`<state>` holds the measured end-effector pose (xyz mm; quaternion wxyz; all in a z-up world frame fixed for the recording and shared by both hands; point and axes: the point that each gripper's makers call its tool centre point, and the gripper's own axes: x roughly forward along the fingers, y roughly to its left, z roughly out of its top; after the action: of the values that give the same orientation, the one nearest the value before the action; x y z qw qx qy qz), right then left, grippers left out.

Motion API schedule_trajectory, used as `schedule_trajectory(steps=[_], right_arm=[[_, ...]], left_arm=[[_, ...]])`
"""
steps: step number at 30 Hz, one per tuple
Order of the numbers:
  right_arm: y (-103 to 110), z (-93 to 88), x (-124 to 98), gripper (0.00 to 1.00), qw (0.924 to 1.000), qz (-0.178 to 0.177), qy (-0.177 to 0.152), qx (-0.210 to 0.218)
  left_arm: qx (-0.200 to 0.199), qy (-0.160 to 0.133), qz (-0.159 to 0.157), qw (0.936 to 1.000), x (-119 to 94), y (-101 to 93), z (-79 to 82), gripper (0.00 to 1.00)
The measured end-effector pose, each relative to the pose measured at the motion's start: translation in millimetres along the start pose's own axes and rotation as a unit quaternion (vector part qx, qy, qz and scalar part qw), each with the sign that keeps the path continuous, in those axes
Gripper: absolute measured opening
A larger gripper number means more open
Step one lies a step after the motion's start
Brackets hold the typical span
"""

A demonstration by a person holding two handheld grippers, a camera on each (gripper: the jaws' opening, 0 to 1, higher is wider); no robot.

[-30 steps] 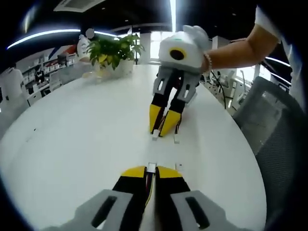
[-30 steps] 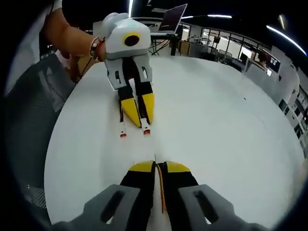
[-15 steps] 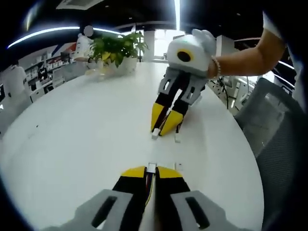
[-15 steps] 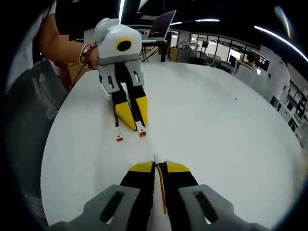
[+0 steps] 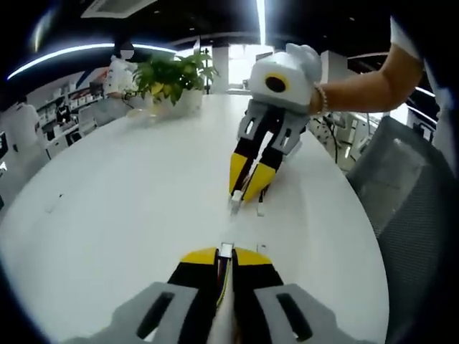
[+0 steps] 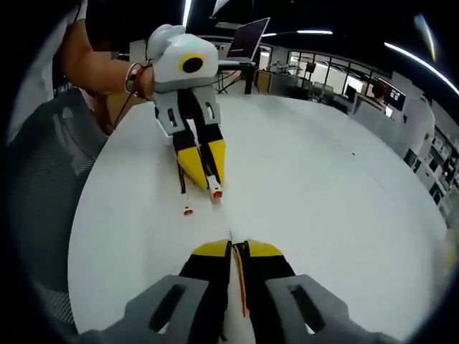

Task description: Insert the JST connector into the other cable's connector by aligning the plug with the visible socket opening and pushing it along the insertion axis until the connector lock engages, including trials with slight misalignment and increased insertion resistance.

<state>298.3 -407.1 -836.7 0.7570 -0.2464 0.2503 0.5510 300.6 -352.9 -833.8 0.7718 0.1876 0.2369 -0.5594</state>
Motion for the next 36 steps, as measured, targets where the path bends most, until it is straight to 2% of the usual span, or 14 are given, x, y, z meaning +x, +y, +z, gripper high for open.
schedule_trajectory(steps=[13,25,36], right_arm=[[13,30.1,-7,0.04,0.9987,0.004,-0.005,-0.050],[19,38.8,-3,0.04,0.9966,0.006,0.002,-0.082],[21,44.0,0,0.04,0.9961,0.007,-0.001,-0.088]], left_arm=[[0.048,0.009,0.004,0.9988,-13,-10.8,13.3,0.01],[0.057,-0.001,0.010,0.9983,-16,-12.0,23.6,0.01],[0.061,-0.010,0.014,0.9980,-19,-12.9,30.6,0.01]])
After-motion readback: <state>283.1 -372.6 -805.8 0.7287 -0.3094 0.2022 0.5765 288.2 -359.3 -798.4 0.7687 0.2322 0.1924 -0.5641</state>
